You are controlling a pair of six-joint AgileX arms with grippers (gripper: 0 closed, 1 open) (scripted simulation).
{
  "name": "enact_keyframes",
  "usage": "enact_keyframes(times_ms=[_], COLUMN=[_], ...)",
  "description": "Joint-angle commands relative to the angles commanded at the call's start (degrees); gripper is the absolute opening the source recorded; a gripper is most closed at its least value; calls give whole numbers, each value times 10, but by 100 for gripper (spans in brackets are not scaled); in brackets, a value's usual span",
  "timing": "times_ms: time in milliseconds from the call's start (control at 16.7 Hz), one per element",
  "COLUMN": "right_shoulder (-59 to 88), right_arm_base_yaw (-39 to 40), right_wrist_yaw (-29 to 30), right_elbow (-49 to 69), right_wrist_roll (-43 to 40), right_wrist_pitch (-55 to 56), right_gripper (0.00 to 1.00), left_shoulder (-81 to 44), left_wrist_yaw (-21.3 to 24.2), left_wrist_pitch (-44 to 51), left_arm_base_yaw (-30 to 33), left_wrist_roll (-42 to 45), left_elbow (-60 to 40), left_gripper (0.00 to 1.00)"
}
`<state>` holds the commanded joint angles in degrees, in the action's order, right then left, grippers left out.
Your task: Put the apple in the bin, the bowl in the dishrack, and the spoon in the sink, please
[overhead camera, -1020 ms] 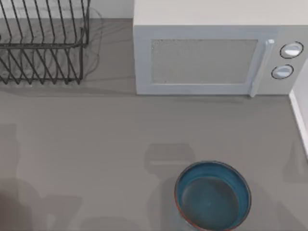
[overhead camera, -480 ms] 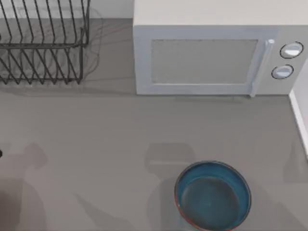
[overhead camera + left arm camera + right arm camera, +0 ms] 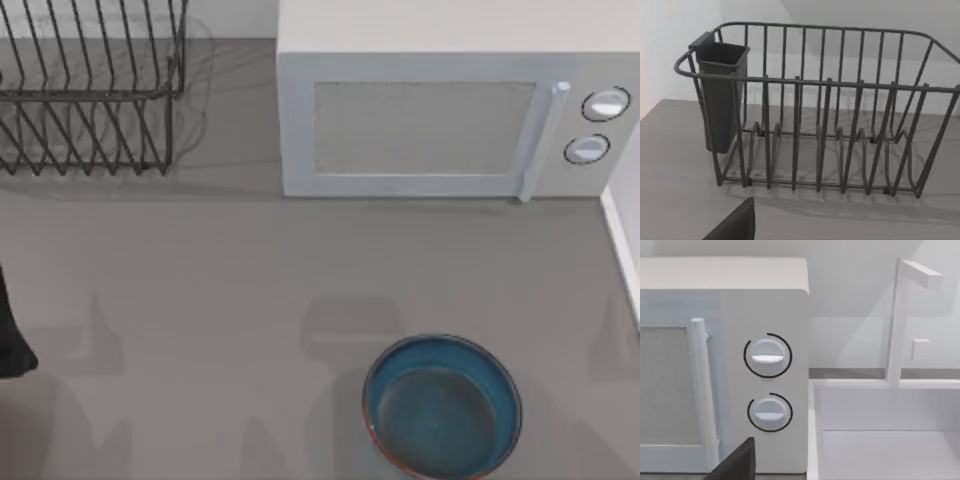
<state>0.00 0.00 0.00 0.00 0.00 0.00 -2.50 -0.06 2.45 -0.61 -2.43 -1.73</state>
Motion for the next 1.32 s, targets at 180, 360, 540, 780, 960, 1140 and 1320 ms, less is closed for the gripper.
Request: enact_keyframes(times_ms=[180, 360, 540, 780, 960, 1140, 1320], right_shoulder=[0, 0, 0, 0, 0, 0, 0], right_arm_base_yaw=[0, 0, 0, 0, 0, 0, 0], right_wrist_yaw=[0, 0, 0, 0, 0, 0, 0], right_elbow=[0, 0, 0, 0, 0, 0, 0], right_wrist_roll=[0, 0, 0, 0, 0, 0, 0], right_wrist_pitch=[0, 0, 0, 0, 0, 0, 0], right_gripper=[100, 100, 100, 100, 100, 100, 100], left_shoulder=[25, 25, 18, -62, -185, -358, -563], left_wrist_yaw=[1, 1, 0, -10, -23, -37, -48], left_wrist_pitch=[-24, -24, -19, 37, 115, 215, 330], left_arm_base_yaw=[6, 6, 5, 20, 45, 84, 138], left_wrist_roll=[24, 24, 20, -30, -97, -178, -263], left_elbow=[17, 17, 10, -69, -184, -336, -507], left_gripper=[100, 100, 100, 100, 100, 100, 100])
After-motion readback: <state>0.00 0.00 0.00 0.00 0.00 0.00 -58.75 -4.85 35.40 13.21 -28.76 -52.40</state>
